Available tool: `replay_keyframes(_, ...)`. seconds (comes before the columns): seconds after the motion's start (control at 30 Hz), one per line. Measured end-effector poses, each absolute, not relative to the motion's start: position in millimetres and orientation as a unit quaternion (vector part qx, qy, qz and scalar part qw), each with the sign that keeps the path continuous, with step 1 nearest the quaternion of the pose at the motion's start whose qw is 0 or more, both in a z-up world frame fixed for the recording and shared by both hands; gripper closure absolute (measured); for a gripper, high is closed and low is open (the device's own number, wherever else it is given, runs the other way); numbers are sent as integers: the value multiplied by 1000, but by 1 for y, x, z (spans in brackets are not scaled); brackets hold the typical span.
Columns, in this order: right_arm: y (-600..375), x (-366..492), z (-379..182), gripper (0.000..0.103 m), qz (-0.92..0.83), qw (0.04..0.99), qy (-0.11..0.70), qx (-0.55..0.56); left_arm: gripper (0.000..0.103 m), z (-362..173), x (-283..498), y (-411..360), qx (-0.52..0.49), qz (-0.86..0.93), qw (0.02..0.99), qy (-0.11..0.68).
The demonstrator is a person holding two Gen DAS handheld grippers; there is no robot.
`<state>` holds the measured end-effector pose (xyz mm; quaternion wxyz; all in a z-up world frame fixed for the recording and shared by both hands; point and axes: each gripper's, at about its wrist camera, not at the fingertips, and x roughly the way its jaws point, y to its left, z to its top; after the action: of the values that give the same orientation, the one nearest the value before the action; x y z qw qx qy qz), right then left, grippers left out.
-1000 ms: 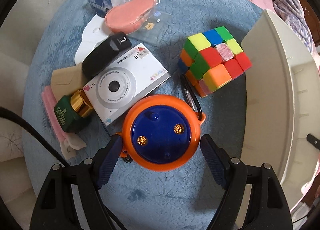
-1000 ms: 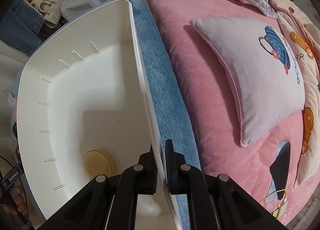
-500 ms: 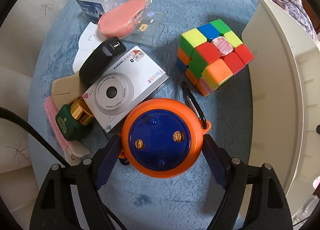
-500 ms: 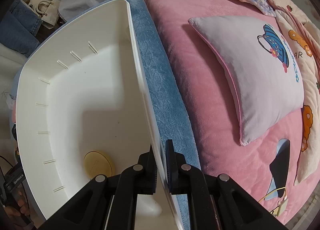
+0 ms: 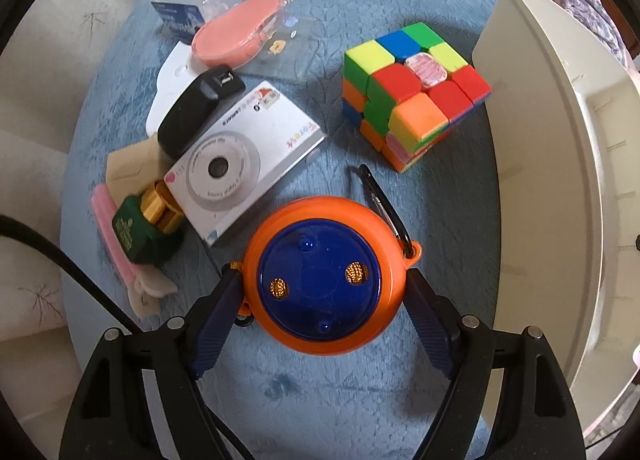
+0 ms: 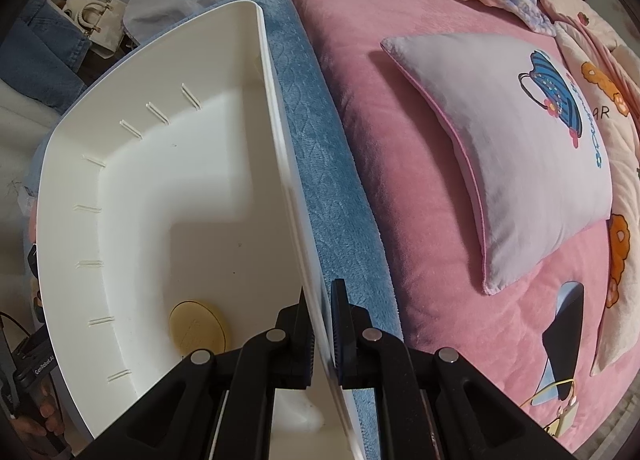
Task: Organize rigid objects
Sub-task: 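Carry the reel into the tray and release it with the left gripper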
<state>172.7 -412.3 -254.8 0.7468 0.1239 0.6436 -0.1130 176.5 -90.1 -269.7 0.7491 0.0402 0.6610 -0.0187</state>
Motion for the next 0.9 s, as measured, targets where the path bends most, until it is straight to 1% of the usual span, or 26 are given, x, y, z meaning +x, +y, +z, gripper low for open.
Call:
replay_keyframes(0.33,-414,170,-254,96,-97,755,636,130,21,-254,145,-81,36,-8,745,666)
replay_keyframes(0.6,-418,166,-254,96,-83,759,631,140,21,-212,127,-83,49,-26,761,646)
replay_keyframes(0.73,-421,163,-255,96,-79,762,625,153,21,-193,128,-95,56,-43,769,635)
replay_keyframes(0.9,-425,160,-255,96,-76,765,617,169,21,-164,127,-105,86,-75,785,608)
